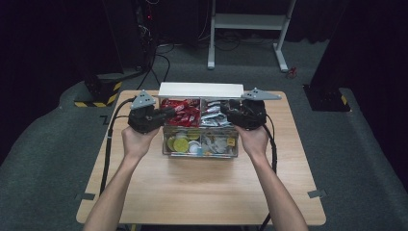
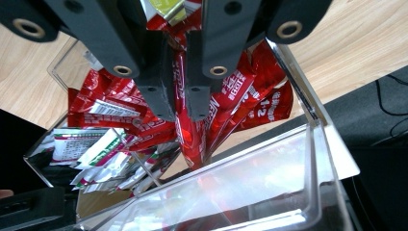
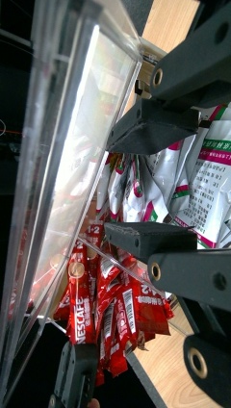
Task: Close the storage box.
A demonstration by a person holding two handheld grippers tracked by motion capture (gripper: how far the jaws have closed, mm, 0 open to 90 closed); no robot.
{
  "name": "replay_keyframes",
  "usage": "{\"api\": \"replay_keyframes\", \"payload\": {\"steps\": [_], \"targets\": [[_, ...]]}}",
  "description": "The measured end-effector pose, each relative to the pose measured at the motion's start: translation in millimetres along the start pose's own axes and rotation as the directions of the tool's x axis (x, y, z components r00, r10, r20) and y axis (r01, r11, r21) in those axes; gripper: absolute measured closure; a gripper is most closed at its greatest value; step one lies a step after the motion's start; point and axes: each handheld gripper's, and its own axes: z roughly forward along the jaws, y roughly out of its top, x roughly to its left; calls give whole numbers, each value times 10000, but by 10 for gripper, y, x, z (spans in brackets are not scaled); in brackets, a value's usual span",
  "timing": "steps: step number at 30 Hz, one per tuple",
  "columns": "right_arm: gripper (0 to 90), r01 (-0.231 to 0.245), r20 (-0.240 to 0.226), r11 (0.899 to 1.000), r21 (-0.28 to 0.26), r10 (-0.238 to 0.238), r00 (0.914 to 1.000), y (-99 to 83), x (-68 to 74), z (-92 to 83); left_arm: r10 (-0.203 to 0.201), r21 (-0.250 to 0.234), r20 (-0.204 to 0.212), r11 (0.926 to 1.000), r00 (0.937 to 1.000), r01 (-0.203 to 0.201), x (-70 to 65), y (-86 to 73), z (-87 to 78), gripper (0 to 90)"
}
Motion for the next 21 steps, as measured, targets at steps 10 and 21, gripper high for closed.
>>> {"api": "replay_keyframes", "payload": {"steps": [10,21], "targets": [[548,-50,-47,10000,-85,49,10000,-8,-5,2,77,-148,165,9999,9998,-74,9,-8,-123,836],[543,-51,-43,10000,-45,51,10000,-4,-1,1,129,-282,332,9995,9994,-119,9,-28,-219,839]]}}
